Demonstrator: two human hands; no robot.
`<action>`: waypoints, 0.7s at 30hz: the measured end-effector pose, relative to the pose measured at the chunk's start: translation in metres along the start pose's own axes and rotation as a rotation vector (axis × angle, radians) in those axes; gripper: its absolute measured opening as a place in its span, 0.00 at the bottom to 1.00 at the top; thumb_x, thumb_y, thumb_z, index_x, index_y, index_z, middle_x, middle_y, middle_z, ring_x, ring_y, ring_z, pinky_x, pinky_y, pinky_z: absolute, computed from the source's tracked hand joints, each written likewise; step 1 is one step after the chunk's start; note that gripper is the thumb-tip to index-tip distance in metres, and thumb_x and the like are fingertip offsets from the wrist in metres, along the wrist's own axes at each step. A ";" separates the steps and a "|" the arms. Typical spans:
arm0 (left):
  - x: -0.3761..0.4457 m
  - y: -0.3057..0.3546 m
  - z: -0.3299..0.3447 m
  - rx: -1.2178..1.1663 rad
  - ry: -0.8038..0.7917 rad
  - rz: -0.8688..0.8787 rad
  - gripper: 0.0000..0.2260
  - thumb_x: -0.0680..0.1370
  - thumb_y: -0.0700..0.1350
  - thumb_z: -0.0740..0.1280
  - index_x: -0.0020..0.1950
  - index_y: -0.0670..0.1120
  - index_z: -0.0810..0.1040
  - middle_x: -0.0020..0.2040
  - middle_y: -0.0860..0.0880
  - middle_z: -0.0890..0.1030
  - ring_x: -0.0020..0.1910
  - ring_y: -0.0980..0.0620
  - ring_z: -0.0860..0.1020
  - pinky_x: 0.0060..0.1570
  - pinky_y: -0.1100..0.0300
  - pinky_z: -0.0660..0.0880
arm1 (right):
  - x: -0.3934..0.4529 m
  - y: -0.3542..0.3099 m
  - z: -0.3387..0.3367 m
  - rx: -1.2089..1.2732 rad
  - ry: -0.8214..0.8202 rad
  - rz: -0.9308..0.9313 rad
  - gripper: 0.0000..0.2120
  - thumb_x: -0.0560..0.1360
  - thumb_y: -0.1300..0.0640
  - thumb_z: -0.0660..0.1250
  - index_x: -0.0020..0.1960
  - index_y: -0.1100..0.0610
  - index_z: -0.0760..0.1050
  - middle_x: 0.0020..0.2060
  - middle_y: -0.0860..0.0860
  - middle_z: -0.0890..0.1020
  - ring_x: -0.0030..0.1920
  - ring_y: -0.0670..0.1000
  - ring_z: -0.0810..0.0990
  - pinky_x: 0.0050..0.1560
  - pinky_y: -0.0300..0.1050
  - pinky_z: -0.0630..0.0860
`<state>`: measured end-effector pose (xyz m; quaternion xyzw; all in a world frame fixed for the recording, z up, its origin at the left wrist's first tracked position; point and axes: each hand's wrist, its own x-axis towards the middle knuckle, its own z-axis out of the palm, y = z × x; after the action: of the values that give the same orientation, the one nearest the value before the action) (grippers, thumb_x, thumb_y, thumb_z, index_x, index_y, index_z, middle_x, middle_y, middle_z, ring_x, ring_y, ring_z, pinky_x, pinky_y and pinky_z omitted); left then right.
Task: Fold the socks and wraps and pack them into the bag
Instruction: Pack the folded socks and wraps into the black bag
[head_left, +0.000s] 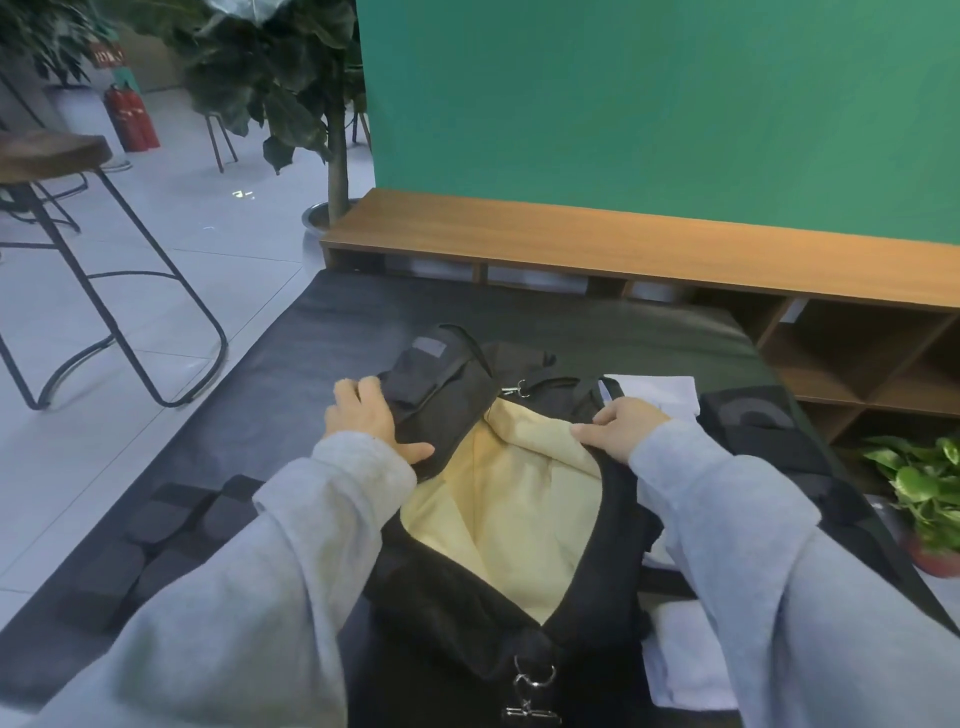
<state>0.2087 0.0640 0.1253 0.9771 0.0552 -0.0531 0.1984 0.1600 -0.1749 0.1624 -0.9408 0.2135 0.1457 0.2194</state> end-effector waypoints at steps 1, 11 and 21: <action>0.004 0.000 0.004 -0.008 -0.032 -0.049 0.41 0.65 0.56 0.76 0.69 0.43 0.58 0.66 0.43 0.62 0.62 0.43 0.69 0.60 0.51 0.70 | 0.003 0.002 0.002 -0.034 -0.028 0.027 0.20 0.75 0.44 0.63 0.57 0.58 0.76 0.51 0.51 0.78 0.56 0.53 0.77 0.53 0.42 0.70; 0.010 -0.013 0.016 -0.232 -0.103 -0.006 0.12 0.76 0.51 0.66 0.52 0.43 0.74 0.49 0.44 0.78 0.49 0.44 0.76 0.51 0.54 0.73 | -0.005 0.006 0.017 0.238 0.265 -0.182 0.13 0.75 0.56 0.64 0.33 0.54 0.67 0.28 0.48 0.69 0.31 0.48 0.68 0.29 0.40 0.61; -0.023 -0.029 -0.038 -0.415 0.189 0.035 0.11 0.79 0.48 0.62 0.44 0.42 0.79 0.37 0.43 0.78 0.40 0.41 0.75 0.41 0.56 0.67 | -0.035 0.039 -0.008 0.796 0.807 -0.010 0.07 0.79 0.53 0.60 0.51 0.56 0.73 0.41 0.47 0.74 0.46 0.48 0.70 0.46 0.37 0.62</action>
<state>0.1859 0.1031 0.1518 0.9169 0.0665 0.0544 0.3898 0.1132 -0.1983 0.1685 -0.7677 0.3145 -0.3180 0.4588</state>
